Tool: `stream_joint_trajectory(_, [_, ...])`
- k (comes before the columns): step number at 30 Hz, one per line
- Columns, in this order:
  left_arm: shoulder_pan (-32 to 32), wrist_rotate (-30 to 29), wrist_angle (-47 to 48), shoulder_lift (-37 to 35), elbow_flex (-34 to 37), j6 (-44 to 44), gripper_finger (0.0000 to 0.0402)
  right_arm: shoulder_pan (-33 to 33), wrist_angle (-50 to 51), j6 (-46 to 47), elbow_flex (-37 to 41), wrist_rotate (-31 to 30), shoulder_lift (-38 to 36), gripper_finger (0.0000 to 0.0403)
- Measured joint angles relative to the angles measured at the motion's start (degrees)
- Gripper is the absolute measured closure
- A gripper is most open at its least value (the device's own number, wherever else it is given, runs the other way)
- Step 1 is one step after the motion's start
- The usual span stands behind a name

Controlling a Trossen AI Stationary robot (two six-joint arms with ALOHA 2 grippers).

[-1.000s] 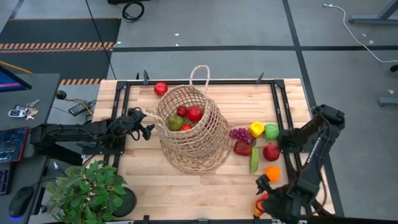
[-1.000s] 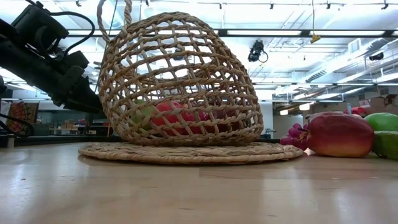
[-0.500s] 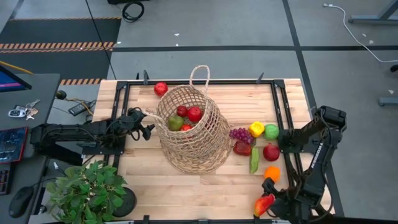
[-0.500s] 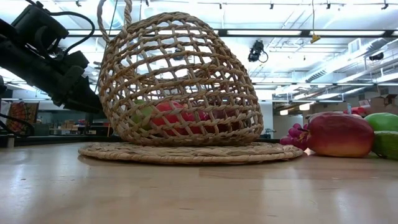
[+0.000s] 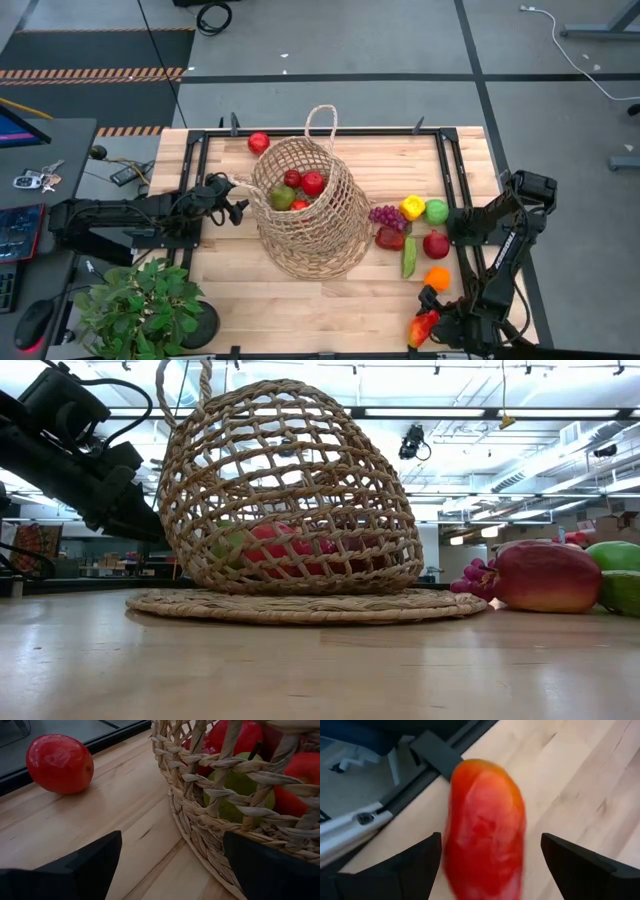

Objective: Build produce basket
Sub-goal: Put the orange mango into the basket

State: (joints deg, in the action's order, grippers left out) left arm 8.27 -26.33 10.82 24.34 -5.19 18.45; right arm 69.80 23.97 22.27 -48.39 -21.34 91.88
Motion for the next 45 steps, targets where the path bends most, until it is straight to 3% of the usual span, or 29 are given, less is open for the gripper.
stream_joint_trajectory(9, [0.0,0.01,0.0,0.0,0.0,0.0,0.0044,-0.97,-1.98,1.31,3.52,-3.49,0.0,0.0059])
stream_joint_trajectory(21, [0.01,0.0,0.01,0.0,0.0,-0.01,0.0044,-3.85,-5.93,1.93,5.48,-1.21,0.0,0.0059])
stream_joint_trajectory(32, [0.01,0.01,0.01,0.01,0.0,0.01,0.0044,-4.17,-5.95,7.41,5.5,-1.07,0.0,0.0103])
stream_joint_trajectory(40, [0.0,0.01,0.01,0.0,0.0,0.0,0.0044,-6.17,-5.58,10.99,5.18,-1.03,-0.07,0.0107])
stream_joint_trajectory(45, [0.0,0.01,0.0,-0.01,0.0,-0.01,0.0044,-7.6,-0.32,10.89,0.76,-1.03,-0.09,0.0107])
